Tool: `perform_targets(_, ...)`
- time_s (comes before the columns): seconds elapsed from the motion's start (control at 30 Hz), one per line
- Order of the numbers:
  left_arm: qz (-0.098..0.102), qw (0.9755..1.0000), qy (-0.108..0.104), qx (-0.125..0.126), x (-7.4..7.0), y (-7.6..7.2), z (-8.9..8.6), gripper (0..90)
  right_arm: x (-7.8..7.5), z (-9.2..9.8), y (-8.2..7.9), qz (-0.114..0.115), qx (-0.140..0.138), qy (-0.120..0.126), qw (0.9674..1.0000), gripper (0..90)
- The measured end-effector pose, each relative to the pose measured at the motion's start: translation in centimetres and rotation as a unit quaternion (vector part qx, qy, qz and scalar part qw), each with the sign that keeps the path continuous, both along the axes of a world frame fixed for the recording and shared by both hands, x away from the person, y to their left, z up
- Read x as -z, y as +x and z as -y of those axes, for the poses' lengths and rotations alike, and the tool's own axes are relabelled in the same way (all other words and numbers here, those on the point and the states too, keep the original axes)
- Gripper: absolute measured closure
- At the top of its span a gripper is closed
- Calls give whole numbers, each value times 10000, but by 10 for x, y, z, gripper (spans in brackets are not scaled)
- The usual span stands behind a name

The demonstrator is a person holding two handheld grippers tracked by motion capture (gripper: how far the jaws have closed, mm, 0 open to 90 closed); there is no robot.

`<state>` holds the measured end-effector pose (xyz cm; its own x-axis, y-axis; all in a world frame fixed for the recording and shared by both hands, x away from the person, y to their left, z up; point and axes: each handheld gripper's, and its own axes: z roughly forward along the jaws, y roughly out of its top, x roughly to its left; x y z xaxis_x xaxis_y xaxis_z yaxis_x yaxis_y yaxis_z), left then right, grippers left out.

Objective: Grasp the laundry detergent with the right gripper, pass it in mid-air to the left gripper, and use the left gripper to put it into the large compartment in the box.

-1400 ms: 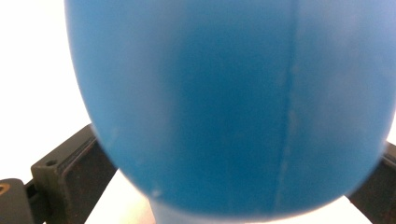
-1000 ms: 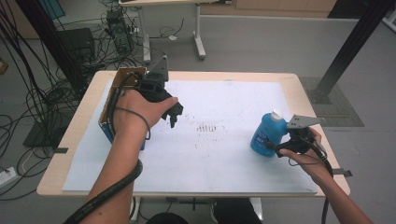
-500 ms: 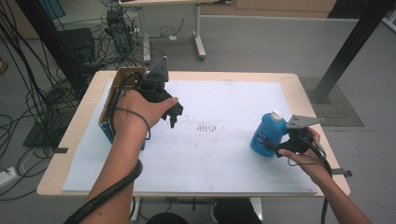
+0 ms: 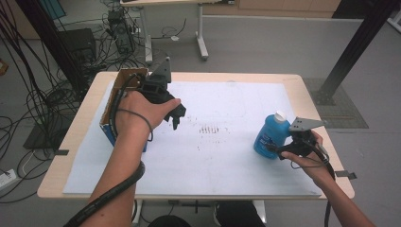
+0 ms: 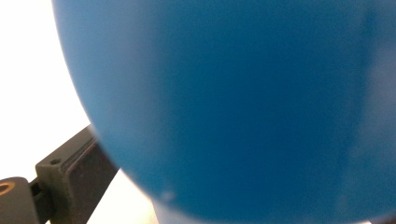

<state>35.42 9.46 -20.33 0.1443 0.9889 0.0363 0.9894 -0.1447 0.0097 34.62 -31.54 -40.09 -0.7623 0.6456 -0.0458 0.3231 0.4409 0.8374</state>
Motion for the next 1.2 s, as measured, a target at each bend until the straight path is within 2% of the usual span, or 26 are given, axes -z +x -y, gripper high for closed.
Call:
perform_targets(0.27, 6, 10000, -10, -8, 0, 0, -1, 56, 2, -3, 0, 62, -30, -10, 10000, 109)
perform_targets(0.43, -5, 10000, -21, -10, 1, 0, -2, 56, 4, -3, 1, 72, -76, 64, 9999, 225)
perform_targets(0.67, -6, 10000, -33, -23, 2, 0, -3, 56, 6, -4, 3, 75, -135, 31, 9999, 298)
perform_targets(0.8, -6, 10000, -33, -11, 2, 0, -3, 57, 7, -6, 3, 102, -307, 79, 9994, 392)
perform_targets(1.2, -4, 10000, -39, -18, 2, 1, -2, 57, 9, -3, 3, 42, -350, 238, 9991, 418)
